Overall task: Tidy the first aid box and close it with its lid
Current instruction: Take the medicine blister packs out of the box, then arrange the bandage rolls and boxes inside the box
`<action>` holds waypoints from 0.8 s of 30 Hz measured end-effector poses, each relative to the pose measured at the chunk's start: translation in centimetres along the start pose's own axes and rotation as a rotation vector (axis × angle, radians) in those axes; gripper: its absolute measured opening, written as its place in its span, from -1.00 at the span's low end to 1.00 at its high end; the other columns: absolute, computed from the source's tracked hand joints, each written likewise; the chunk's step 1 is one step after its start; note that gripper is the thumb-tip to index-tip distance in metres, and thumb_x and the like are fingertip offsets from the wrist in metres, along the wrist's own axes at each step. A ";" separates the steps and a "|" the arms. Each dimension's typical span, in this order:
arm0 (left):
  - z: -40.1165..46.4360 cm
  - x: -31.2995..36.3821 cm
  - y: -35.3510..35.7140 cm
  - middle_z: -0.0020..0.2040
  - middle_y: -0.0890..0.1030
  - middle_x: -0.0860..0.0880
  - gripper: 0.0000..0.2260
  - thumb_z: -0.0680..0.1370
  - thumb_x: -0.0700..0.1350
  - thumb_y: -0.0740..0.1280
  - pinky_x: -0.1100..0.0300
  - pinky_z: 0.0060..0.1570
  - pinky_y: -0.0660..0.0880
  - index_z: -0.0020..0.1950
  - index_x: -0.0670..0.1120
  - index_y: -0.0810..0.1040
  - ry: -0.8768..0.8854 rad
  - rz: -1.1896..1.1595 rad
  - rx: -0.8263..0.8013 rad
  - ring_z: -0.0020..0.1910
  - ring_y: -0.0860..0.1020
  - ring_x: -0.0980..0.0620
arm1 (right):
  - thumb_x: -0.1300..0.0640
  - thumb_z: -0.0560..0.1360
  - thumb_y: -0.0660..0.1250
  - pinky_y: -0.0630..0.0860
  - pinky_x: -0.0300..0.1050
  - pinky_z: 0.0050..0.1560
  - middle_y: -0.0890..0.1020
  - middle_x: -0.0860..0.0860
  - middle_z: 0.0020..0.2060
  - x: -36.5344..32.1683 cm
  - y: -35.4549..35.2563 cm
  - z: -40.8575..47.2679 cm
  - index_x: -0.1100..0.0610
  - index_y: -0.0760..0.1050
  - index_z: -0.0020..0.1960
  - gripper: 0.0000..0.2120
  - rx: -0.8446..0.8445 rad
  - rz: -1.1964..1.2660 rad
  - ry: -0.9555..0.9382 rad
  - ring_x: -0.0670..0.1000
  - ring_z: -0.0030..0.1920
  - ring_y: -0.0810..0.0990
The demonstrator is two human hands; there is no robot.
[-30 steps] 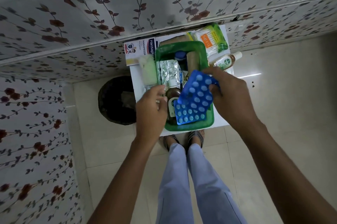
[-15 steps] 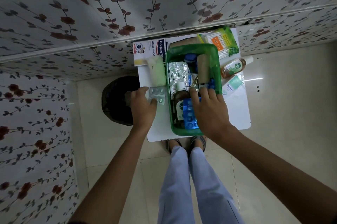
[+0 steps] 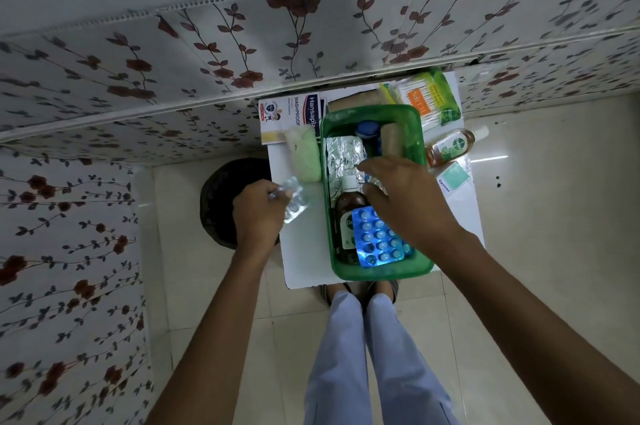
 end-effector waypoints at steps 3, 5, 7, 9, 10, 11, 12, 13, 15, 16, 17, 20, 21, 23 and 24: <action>-1.8 1.9 -2.8 -0.33 0.59 -0.06 -0.89 0.45 -0.14 0.38 0.26 -0.32 0.40 -0.17 -0.17 0.61 0.056 -0.182 0.076 -0.31 0.53 -0.01 | 0.15 0.53 0.26 0.52 -0.09 0.08 0.63 0.10 0.13 -1.7 -0.6 0.5 0.13 0.44 0.30 -0.66 -0.034 0.279 0.011 0.08 0.05 0.61; -2.5 3.8 -3.0 -0.27 0.63 -0.08 -0.93 0.43 -0.14 0.41 0.24 -0.31 0.49 -0.11 -0.10 0.62 0.101 -0.334 -0.082 -0.33 0.56 0.02 | 0.13 0.53 0.26 0.53 -0.12 0.03 0.64 0.09 0.08 -2.9 -0.6 0.8 0.12 0.36 0.36 -0.60 -0.089 0.414 0.030 0.03 -0.02 0.62; -2.3 5.5 -2.4 -0.25 0.61 -0.03 -0.91 0.43 -0.15 0.41 0.21 -0.31 0.50 -0.12 0.02 0.56 0.121 -0.410 -0.204 -0.30 0.54 0.05 | 0.20 0.52 0.28 0.54 -0.20 -0.18 0.66 0.07 -0.17 -3.1 -0.3 1.2 0.11 0.44 0.25 -0.70 -0.032 0.413 0.064 0.01 -0.25 0.61; -0.9 6.1 -1.7 -0.20 0.58 0.02 -0.93 0.48 -0.12 0.35 0.10 -0.17 0.52 -0.09 0.04 0.53 0.086 -0.452 -0.134 -0.23 0.53 0.05 | 0.25 0.51 0.28 0.41 -0.35 -0.38 0.57 -0.03 -0.36 -2.0 0.0 2.0 0.13 0.50 0.13 -0.79 0.060 0.387 0.213 -0.07 -0.39 0.49; 0.0 5.8 -1.4 -0.15 0.58 0.00 -0.94 0.51 -0.13 0.31 0.05 -0.11 0.52 -0.05 0.01 0.54 0.059 -0.441 -0.054 -0.18 0.53 0.04 | 0.26 0.51 0.27 0.37 -0.34 -0.39 0.57 -0.02 -0.33 -1.3 0.2 2.5 0.12 0.50 0.12 -0.80 0.082 0.364 0.281 -0.07 -0.38 0.49; 1.3 5.5 -1.1 -0.06 0.59 -0.04 -0.89 0.52 -0.14 0.28 0.06 -0.08 0.53 0.02 -0.04 0.53 0.042 -0.395 0.019 -0.11 0.53 0.01 | 0.26 0.51 0.26 0.40 -0.28 -0.32 0.62 0.03 -0.25 -0.7 0.5 3.1 0.12 0.49 0.13 -0.79 0.082 0.331 0.320 -0.03 -0.31 0.53; 2.5 5.0 -0.6 0.05 0.58 -0.10 -0.84 0.52 -0.17 0.27 0.12 -0.09 0.50 0.10 -0.07 0.51 0.025 -0.327 0.060 -0.02 0.52 -0.01 | 0.26 0.51 0.25 0.45 -0.22 -0.22 0.65 0.11 -0.16 -0.2 0.8 3.5 0.12 0.48 0.16 -0.76 0.061 0.283 0.332 0.05 -0.21 0.58; 3.7 4.5 0.0 0.15 0.53 -0.15 -0.76 0.50 -0.18 0.30 0.20 -0.12 0.45 0.17 -0.09 0.47 0.007 -0.250 0.059 0.05 0.50 -0.03 | 0.26 0.50 0.24 0.51 -0.12 -0.13 0.65 0.17 -0.09 0.0 1.0 3.9 0.13 0.46 0.19 -0.73 0.041 0.222 0.322 0.15 -0.13 0.61; 5.5 3.7 1.5 0.25 0.44 -0.19 -0.58 0.44 -0.16 0.40 0.27 -0.11 0.35 0.26 -0.11 0.38 0.000 -0.139 -0.052 0.11 0.45 -0.06 | 0.27 0.48 0.23 0.56 0.05 -0.08 0.65 0.25 -0.06 0.2 1.3 4.2 0.15 0.44 0.23 -0.68 0.079 0.097 0.258 0.27 -0.09 0.61; 6.3 3.5 2.3 0.24 0.43 -0.21 -0.52 0.40 -0.14 0.44 0.25 -0.08 0.35 0.26 -0.11 0.37 0.015 -0.090 -0.106 0.12 0.46 -0.09 | 0.28 0.47 0.23 0.56 0.05 -0.12 0.66 0.25 -0.09 0.3 1.0 4.2 0.16 0.45 0.22 -0.68 0.139 0.055 0.221 0.28 -0.12 0.62; 6.5 3.2 2.9 0.20 0.46 -0.22 -0.51 0.36 -0.13 0.47 0.21 -0.07 0.38 0.22 -0.12 0.37 0.025 -0.045 -0.137 0.11 0.48 -0.14 | 0.29 0.47 0.23 0.55 -0.01 -0.16 0.68 0.24 -0.12 0.3 0.5 4.0 0.16 0.48 0.19 -0.70 0.195 0.035 0.197 0.25 -0.17 0.62; 6.8 3.0 3.5 0.05 0.51 -0.25 -0.61 0.35 -0.16 0.48 0.13 -0.15 0.40 0.04 -0.18 0.38 0.027 -0.023 -0.101 0.02 0.52 -0.21 | 0.29 0.50 0.22 0.39 -0.16 -0.27 0.70 0.16 -0.19 0.6 -1.5 3.9 0.17 0.56 0.08 -0.78 0.303 0.136 0.192 0.06 -0.33 0.54; 6.7 3.2 3.4 0.02 0.52 -0.24 -0.65 0.37 -0.18 0.46 0.15 -0.17 0.38 0.03 -0.20 0.37 0.006 -0.047 -0.089 0.02 0.52 -0.20 | 0.28 0.50 0.23 0.39 -0.18 -0.26 0.71 0.15 -0.19 0.7 -2.1 4.2 0.17 0.58 0.06 -0.79 0.328 0.156 0.187 0.03 -0.33 0.53; 6.1 3.6 2.7 -0.02 0.49 -0.20 -0.70 0.42 -0.21 0.42 0.18 -0.19 0.34 0.04 -0.21 0.37 -0.023 -0.105 -0.063 0.03 0.52 -0.19 | 0.28 0.50 0.24 0.47 -0.15 -0.16 0.71 0.16 -0.12 1.2 -3.0 5.5 0.18 0.59 0.07 -0.78 0.348 0.114 0.155 0.08 -0.23 0.61; 5.7 3.9 2.1 -0.03 0.48 -0.18 -0.72 0.43 -0.21 0.41 0.18 -0.18 0.34 0.03 -0.20 0.37 -0.033 -0.143 -0.035 0.03 0.52 -0.19 | 0.29 0.49 0.24 0.51 -0.11 -0.10 0.71 0.16 -0.08 1.5 -3.3 6.6 0.18 0.59 0.08 -0.78 0.342 0.085 0.125 0.11 -0.15 0.64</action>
Point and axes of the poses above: each hand's wrist, its own z-axis towards the middle knuckle, its own y-axis out of the palm, x = y × z, the point moved 1 cm from there along z, towards the middle knuckle
